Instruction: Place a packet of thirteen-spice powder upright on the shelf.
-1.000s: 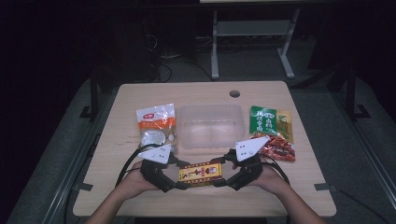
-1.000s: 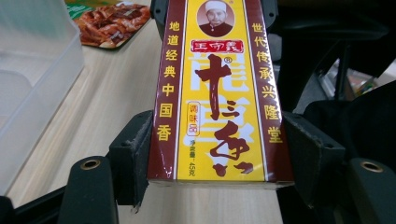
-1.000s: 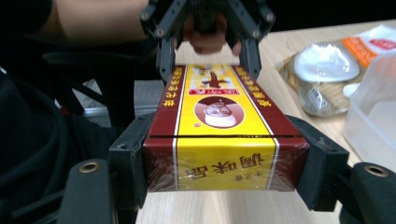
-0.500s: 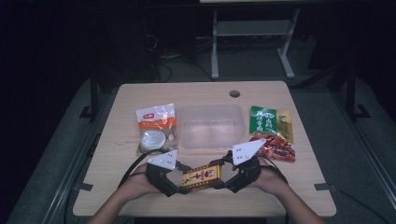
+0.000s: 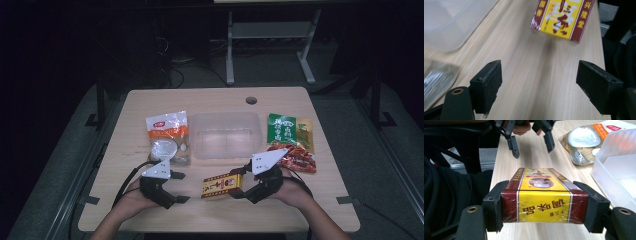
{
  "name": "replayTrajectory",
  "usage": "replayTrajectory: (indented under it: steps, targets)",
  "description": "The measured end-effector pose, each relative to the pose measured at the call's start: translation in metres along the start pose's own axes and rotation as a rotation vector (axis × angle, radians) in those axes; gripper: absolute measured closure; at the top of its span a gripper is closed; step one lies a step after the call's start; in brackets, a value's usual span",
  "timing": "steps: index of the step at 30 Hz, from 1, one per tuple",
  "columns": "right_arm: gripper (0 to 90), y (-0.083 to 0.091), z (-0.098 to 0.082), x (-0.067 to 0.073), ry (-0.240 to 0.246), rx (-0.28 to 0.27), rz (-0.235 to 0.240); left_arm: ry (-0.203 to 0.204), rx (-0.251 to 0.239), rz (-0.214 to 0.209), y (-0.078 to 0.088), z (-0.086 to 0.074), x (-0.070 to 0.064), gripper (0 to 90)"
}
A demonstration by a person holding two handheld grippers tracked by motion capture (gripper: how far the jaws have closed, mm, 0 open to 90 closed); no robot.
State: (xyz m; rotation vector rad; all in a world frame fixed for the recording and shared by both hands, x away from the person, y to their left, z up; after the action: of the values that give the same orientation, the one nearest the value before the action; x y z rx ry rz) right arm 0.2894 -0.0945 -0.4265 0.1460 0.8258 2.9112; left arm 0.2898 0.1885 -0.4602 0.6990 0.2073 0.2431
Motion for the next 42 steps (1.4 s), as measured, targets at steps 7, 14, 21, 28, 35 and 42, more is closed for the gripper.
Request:
replayTrajectory:
  steps: [7,14,21,28,35,42]
  targets:
    - [31.8,0.006,0.006,-0.008,0.014,0.024,-0.008,0.079,0.008,0.037,0.003,-0.008,-0.006,18.5]
    - [31.7,0.01,0.018,-0.023,0.016,0.032,-0.041,0.051,0.037,0.043,0.002,-0.013,-0.005,20.3]
    - [31.7,0.012,0.036,-0.041,0.032,0.017,-0.077,0.035,0.027,0.053,0.0,-0.015,-0.004,20.3]
    - [31.7,0.007,0.048,-0.055,0.039,0.042,-0.091,0.036,0.019,0.057,0.004,-0.015,-0.001,20.8]
    - [31.7,0.002,0.062,-0.073,0.045,0.06,-0.118,0.026,0.01,0.054,0.004,-0.015,-0.004,21.2]
    - [31.7,-0.004,0.075,-0.093,0.042,0.077,-0.142,0.037,0.001,0.051,0.005,-0.015,-0.005,21.7]
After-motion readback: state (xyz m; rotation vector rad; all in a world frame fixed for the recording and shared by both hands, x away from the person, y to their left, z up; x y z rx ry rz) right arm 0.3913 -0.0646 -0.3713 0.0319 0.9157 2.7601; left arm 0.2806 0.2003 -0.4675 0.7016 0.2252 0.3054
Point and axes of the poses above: each handheld gripper's, and its own axes: y roughly backward along the jaws, z roughly out of its top, x roughly to its left, the point moved 4 cm from there along -y, roughly forward along the jaws, and after that the axes turned 1 degree about x, right-handed, at the moved point
